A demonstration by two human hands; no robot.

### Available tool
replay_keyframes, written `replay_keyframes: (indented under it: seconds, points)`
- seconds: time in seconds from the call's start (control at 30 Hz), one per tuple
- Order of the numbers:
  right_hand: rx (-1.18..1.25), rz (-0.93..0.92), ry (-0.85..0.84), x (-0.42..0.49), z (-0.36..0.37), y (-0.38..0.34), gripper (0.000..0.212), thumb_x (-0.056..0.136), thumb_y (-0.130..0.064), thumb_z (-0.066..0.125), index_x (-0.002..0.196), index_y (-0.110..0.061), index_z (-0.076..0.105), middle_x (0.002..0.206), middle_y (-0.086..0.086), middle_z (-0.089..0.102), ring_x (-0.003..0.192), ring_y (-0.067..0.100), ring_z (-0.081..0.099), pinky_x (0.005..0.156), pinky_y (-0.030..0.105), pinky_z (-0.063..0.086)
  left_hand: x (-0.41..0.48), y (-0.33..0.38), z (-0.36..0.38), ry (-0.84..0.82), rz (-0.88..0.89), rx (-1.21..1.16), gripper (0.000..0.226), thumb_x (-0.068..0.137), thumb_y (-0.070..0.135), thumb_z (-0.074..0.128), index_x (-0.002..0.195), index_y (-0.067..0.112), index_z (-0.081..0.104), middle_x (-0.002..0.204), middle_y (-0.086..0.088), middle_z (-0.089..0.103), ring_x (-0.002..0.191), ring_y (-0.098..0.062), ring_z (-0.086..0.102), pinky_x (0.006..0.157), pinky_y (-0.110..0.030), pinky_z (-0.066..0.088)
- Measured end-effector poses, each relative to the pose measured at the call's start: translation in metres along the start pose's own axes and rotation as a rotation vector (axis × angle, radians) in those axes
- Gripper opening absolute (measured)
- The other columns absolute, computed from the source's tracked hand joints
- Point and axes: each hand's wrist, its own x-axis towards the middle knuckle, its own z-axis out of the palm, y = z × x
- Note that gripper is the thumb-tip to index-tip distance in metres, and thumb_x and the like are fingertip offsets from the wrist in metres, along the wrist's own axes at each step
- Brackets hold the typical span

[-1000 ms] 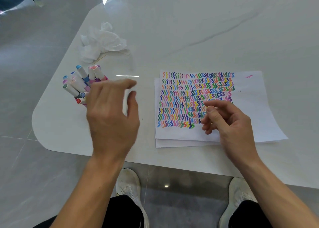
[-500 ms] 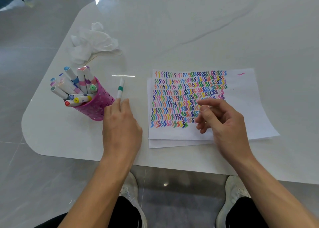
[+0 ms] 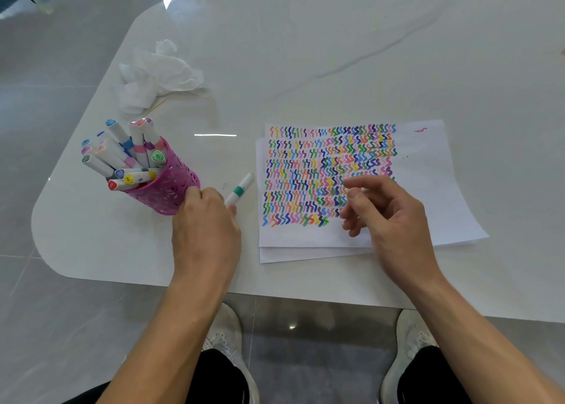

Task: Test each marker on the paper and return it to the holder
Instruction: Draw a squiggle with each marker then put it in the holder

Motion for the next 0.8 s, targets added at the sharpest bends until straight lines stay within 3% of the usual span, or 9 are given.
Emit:
replay_keyframes:
  seconds: [0.17, 0.33, 0.5, 0.67, 0.8]
  points:
    - [-0.002, -0.004, -0.007, 0.0, 0.002, -0.001, 0.014, 0.103, -0.007, 0.062, 0.109, -0.013, 0.072, 0.077, 0.004, 0.074, 0.063, 0.017, 0.068, 0.058, 0.025, 0.057, -0.003, 0.005, 0.003, 0.029, 0.073, -0.05, 0.016, 0.095, 0.025, 0.064, 0.1, 0.011, 0.067, 0.092, 0.0, 0.054, 0.076, -0.016, 0.047, 0.066, -0.028, 0.032]
    - [-0.023, -0.005, -0.022, -0.001, 0.002, -0.003, 0.014, 0.102, -0.008, 0.063, 0.107, -0.016, 0.073, 0.078, 0.004, 0.074, 0.064, 0.018, 0.07, 0.06, 0.026, 0.059, -0.007, 0.01, 0.0, 0.1, 0.12, -0.163, 0.012, 0.095, 0.024, 0.063, 0.097, 0.012, 0.066, 0.092, 0.002, 0.059, 0.074, -0.014, 0.05, 0.067, -0.026, 0.033]
    - [-0.061, -0.008, -0.093, -0.001, 0.003, -0.006, 0.009, 0.101, -0.015, 0.068, 0.104, -0.019, 0.075, 0.079, 0.001, 0.075, 0.068, 0.018, 0.072, 0.062, 0.027, 0.059, -0.015, 0.017, -0.005, 0.112, 0.176, -0.297, 0.01, 0.095, 0.027, 0.064, 0.094, 0.018, 0.064, 0.089, 0.008, 0.06, 0.067, -0.001, 0.05, 0.059, -0.011, 0.032]
    - [-0.125, -0.019, -0.168, -0.004, 0.009, -0.01, 0.02, 0.095, -0.041, 0.065, 0.11, -0.032, 0.076, 0.091, -0.011, 0.078, 0.083, 0.016, 0.075, 0.068, 0.027, 0.06, -0.021, 0.026, -0.001, -0.103, 0.164, -0.601, 0.006, 0.091, 0.03, 0.069, 0.09, 0.025, 0.069, 0.078, 0.011, 0.067, 0.071, -0.005, 0.061, 0.066, -0.025, 0.051]
    - [-0.203, -0.019, -0.181, -0.005, 0.012, -0.011, 0.036, 0.092, -0.05, 0.063, 0.12, -0.031, 0.075, 0.103, -0.013, 0.078, 0.096, 0.01, 0.074, 0.081, 0.038, 0.063, -0.035, 0.038, 0.004, -0.311, 0.214, -0.761, 0.01, 0.09, 0.037, 0.07, 0.09, 0.027, 0.072, 0.078, 0.01, 0.071, 0.074, -0.01, 0.068, 0.071, -0.033, 0.058]
